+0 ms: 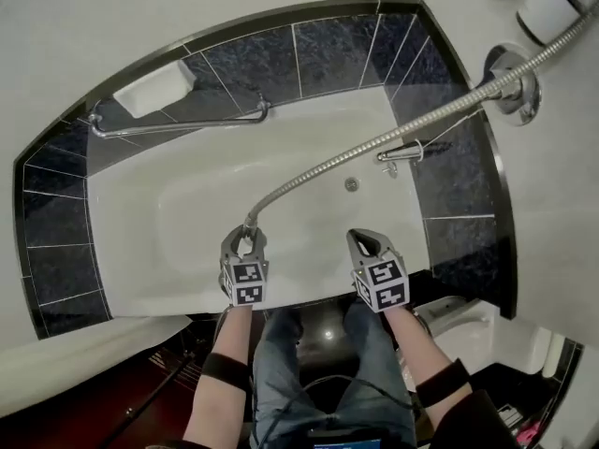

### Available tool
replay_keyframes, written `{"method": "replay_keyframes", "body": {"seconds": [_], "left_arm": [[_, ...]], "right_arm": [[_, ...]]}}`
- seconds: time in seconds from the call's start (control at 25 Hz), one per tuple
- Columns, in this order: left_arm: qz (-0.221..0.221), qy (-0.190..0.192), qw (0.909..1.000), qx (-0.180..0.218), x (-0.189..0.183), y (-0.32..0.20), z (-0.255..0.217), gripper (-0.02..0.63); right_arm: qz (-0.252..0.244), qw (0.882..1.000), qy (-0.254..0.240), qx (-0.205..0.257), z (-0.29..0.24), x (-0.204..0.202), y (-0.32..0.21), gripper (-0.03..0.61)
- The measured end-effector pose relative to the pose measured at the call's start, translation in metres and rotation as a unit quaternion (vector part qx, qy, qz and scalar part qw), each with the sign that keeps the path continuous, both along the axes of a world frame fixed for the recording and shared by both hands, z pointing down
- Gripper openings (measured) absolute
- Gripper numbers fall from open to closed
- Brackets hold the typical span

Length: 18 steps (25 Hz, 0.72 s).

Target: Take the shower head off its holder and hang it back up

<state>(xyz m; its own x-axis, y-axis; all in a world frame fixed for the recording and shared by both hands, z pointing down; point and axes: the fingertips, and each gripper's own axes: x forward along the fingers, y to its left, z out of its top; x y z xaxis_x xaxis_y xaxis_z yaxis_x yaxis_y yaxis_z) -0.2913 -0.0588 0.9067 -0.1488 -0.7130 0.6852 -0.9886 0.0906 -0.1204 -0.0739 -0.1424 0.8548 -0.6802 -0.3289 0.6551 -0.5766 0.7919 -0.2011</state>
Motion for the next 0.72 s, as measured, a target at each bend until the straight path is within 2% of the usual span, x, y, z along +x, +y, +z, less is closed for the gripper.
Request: {"method": "replay_keyframes", "body": {"seconds": [0.16,0.44,0.56,0.72], "left_arm": [[-0.039,-0.044,0.998,0.024,-0.044,0.035,-0.089,0.12],[-0.072,-0.129,0.9879,0.049,-0.101,0.076,-0.234,0.117],[-0.074,-0.164,0.9815,0.065,-0.12,0.078,-0.295,0.115],[-0.056,-0.218,0.9706,0.085,-0.142,0.072,-0.379,0.115]], "right_arm": [[-0.04,0.999,-0.005,0.024,-0.062,-0.027,0.007,0.025],[-0.078,0.994,-0.03,0.067,-0.182,-0.062,0.013,0.025],[-0.096,0.99,-0.041,0.094,-0.227,-0.07,0.01,0.025],[-0.11,0.984,-0.056,0.129,-0.283,-0.075,0.005,0.025]]}}
